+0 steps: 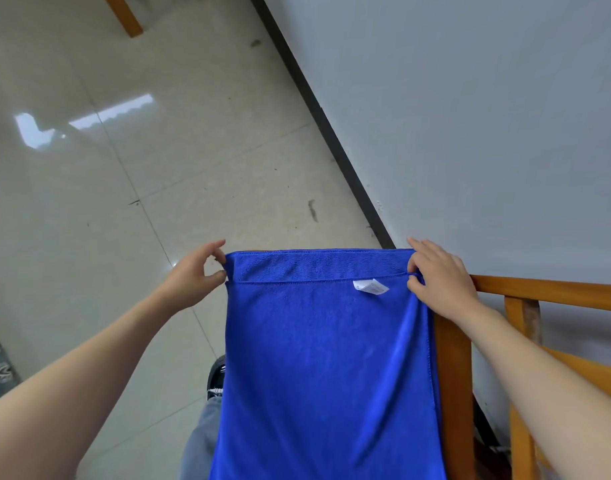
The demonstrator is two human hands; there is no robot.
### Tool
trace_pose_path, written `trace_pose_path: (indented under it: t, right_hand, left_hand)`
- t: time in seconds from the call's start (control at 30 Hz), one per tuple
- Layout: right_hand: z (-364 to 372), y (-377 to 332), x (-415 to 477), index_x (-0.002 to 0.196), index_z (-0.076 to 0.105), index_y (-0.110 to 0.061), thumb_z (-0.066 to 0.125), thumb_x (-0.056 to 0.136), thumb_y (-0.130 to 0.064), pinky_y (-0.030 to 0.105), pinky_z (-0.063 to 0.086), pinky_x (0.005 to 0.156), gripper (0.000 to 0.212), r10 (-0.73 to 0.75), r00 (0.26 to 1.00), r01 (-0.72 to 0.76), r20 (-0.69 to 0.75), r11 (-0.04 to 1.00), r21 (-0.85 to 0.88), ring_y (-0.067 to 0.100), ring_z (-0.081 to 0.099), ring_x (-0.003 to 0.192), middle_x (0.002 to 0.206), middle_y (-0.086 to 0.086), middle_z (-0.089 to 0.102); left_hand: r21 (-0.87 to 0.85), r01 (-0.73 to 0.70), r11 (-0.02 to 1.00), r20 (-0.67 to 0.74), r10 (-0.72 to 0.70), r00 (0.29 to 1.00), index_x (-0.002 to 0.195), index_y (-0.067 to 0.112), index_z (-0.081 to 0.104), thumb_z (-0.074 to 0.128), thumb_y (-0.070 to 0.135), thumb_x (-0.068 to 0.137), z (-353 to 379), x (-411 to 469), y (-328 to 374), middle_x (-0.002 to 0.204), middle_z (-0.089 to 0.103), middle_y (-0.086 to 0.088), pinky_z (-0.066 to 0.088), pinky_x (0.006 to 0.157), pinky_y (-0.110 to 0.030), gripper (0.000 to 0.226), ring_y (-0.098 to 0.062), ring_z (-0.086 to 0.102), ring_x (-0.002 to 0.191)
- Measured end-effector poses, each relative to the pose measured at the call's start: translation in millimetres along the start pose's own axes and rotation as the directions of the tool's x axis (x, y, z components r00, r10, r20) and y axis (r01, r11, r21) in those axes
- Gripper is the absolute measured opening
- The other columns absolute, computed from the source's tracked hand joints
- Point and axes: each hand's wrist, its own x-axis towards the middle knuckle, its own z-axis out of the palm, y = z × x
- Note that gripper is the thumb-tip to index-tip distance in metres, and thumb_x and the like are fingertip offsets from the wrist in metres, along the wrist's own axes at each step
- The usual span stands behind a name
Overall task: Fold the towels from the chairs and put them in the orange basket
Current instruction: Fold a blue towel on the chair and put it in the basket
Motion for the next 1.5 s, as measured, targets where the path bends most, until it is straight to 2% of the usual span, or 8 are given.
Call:
trace_pose_path:
  t: [0.2, 0.4, 0.6, 0.83, 1.03, 1.2, 1.4, 1.5]
  right_hand:
    - [-6, 3, 6, 0.081, 0.046, -0.019, 0.056, 0.085, -0.016, 0.036, 0.025, 0.106, 0.011, -0.02, 0.999, 0.021, 0.04, 1.0, -0.017, 0.018, 0.03, 0.136, 0.147, -0.003, 0.038]
    - [3, 1, 2, 0.08, 0.045, -0.016, 0.054, 0.085, -0.011, 0.036, 0.029, 0.102, 0.012, -0.001, 0.999, 0.0, -0.036, 1.0, -0.018, 0.021, 0.037, 0.131, 0.142, 0.002, 0.045]
    - [4, -3, 2, 0.082, 0.045, -0.017, 0.053, 0.087, -0.012, 0.037, 0.029, 0.103, 0.011, 0.017, 0.999, -0.017, -0.039, 1.0, -0.014, 0.021, 0.035, 0.133, 0.144, 0.002, 0.042]
    - [-2, -4, 2, 0.084, 0.044, -0.019, 0.052, 0.089, -0.015, 0.034, 0.028, 0.104, 0.01, -0.008, 0.999, 0.005, -0.037, 0.998, -0.064, 0.018, 0.034, 0.132, 0.143, -0.001, 0.042]
    - [0, -5, 2, 0.092, 0.056, -0.011, 0.054, 0.088, -0.013, 0.031, 0.033, 0.093, 0.005, -0.028, 0.996, 0.019, -0.082, 0.993, -0.114, 0.022, 0.045, 0.113, 0.119, 0.004, 0.053]
    - [5, -2, 2, 0.088, 0.061, -0.005, 0.059, 0.083, -0.005, 0.035, 0.038, 0.083, 0.005, -0.054, 0.99, 0.034, -0.127, 0.988, -0.15, 0.028, 0.051, 0.101, 0.106, 0.009, 0.056]
    - [8, 3, -12, 0.067, 0.062, -0.002, 0.08, 0.058, 0.009, 0.036, 0.048, 0.052, 0.023, -0.153, 0.942, 0.121, -0.297, 0.985, -0.121, 0.034, 0.059, 0.062, 0.072, 0.013, 0.06]
    - [2, 2, -24, 0.07, 0.063, -0.001, 0.075, 0.068, 0.007, 0.028, 0.04, 0.052, 0.014, -0.121, 0.927, 0.127, -0.356, 0.992, -0.006, 0.033, 0.059, 0.064, 0.072, 0.011, 0.06]
  left_hand:
    - [-0.252, 0.17, 0.953, 0.055, -0.161, 0.985, 0.13, 0.022, 0.043, 0.048, 0.001, 0.09, 8, 11, 11, 0.113, 0.059, -0.001, 0.036, 0.089, -0.027, 0.046, -0.019, 0.053, 0.106]
    - [-0.345, 0.186, 0.92, -0.091, -0.229, 0.969, 0.083, 0.028, 0.043, 0.05, -0.005, 0.086, 4, -2, 0, 0.112, 0.054, -0.008, 0.039, 0.072, -0.025, 0.033, -0.021, 0.05, 0.096]
    - [-0.385, 0.32, 0.866, 0.192, -0.265, 0.945, 0.103, 0.031, 0.058, 0.062, 0.003, 0.07, 10, -24, -3, 0.119, 0.055, -0.001, 0.042, 0.073, -0.023, 0.044, -0.013, 0.056, 0.085]
    - [0.187, 0.062, 0.98, -0.099, -0.044, 0.994, 0.088, 0.011, 0.07, 0.064, 0.003, 0.081, 11, -20, -7, 0.14, 0.042, -0.009, 0.024, 0.105, -0.033, 0.012, -0.027, 0.029, 0.135]
    - [0.447, -0.228, 0.865, 0.232, 0.134, 0.963, 0.064, 0.036, 0.052, 0.058, 0.023, 0.07, -14, -1, 13, 0.152, 0.02, 0.012, 0.009, 0.113, -0.034, 0.016, -0.012, 0.003, 0.145]
    - [0.412, -0.231, 0.881, 0.254, 0.133, 0.958, 0.058, 0.03, 0.05, 0.041, 0.039, 0.052, -15, 9, 16, 0.092, 0.062, 0.003, 0.028, 0.104, -0.032, 0.014, -0.018, 0.055, 0.101]
    - [0.398, -0.419, 0.816, 0.045, 0.439, 0.897, 0.072, 0.004, 0.069, 0.039, 0.036, 0.067, -30, -16, 5, 0.073, 0.065, -0.001, 0.04, 0.065, -0.019, 0.045, -0.01, 0.051, 0.073]
    - [0.389, -0.495, 0.777, 0.062, 0.515, 0.855, 0.075, 0.01, 0.065, 0.038, 0.033, 0.073, -48, -34, 5, 0.074, 0.057, 0.03, 0.037, 0.061, -0.013, 0.036, 0.008, 0.049, 0.072]
